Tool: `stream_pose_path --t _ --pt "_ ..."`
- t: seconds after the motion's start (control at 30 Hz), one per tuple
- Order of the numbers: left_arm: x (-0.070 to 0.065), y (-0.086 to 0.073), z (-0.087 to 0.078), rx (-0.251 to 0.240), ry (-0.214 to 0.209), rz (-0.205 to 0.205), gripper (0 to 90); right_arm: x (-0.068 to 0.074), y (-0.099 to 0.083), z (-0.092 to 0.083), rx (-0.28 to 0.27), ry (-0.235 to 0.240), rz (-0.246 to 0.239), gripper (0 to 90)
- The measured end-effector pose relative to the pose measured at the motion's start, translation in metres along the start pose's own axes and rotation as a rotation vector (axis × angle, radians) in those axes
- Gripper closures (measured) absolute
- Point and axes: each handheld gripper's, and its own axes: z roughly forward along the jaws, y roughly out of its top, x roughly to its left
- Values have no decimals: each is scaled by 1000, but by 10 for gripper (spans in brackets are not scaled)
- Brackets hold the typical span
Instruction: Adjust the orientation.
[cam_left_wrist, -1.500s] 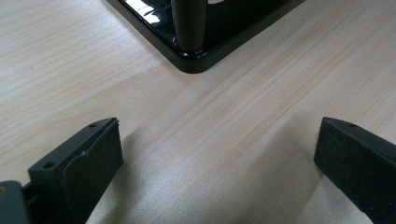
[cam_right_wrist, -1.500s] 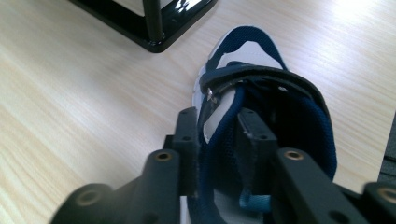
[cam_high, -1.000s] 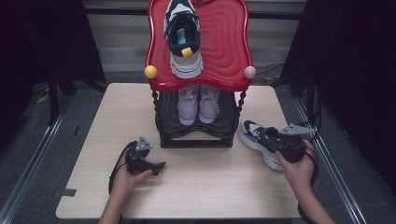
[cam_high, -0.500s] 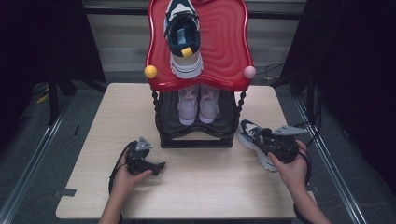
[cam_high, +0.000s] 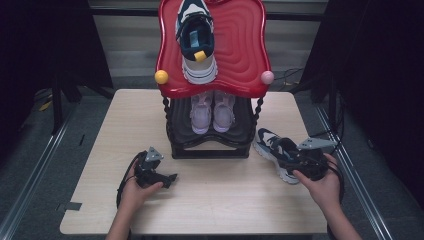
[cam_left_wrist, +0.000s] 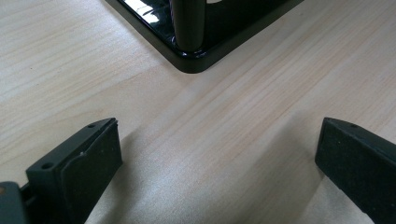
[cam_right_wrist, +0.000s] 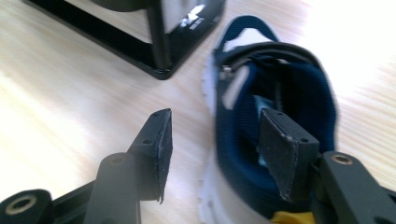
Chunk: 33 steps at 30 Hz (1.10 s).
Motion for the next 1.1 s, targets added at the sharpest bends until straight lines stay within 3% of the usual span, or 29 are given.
stream_pose_path --t 0.17,0.27,0.4,0.5,0.73,0.87,1.0,1.1 --pt "0 0 0 0 0 0 0 14 1 2 11 58 -11 464" --pt "0 0 0 1 1 0 0 16 3 1 -8 28 -21 450" --pt "0 0 0 -1 0 -1 0 4 4 -4 -37 -16 11 425" --pt "0 0 0 0 0 0 0 -6 1 -3 -20 -41 31 423" --pt "0 0 0 0 0 0 0 -5 -4 5 21 -16 23 457" --pt "0 0 0 0 0 0 0 1 -1 8 23 36 33 499" --pt "0 0 0 0 0 0 0 7 1 12 30 16 -1 505" --pt "0 0 0 0 0 0 0 7 1 13 30 33 26 555"
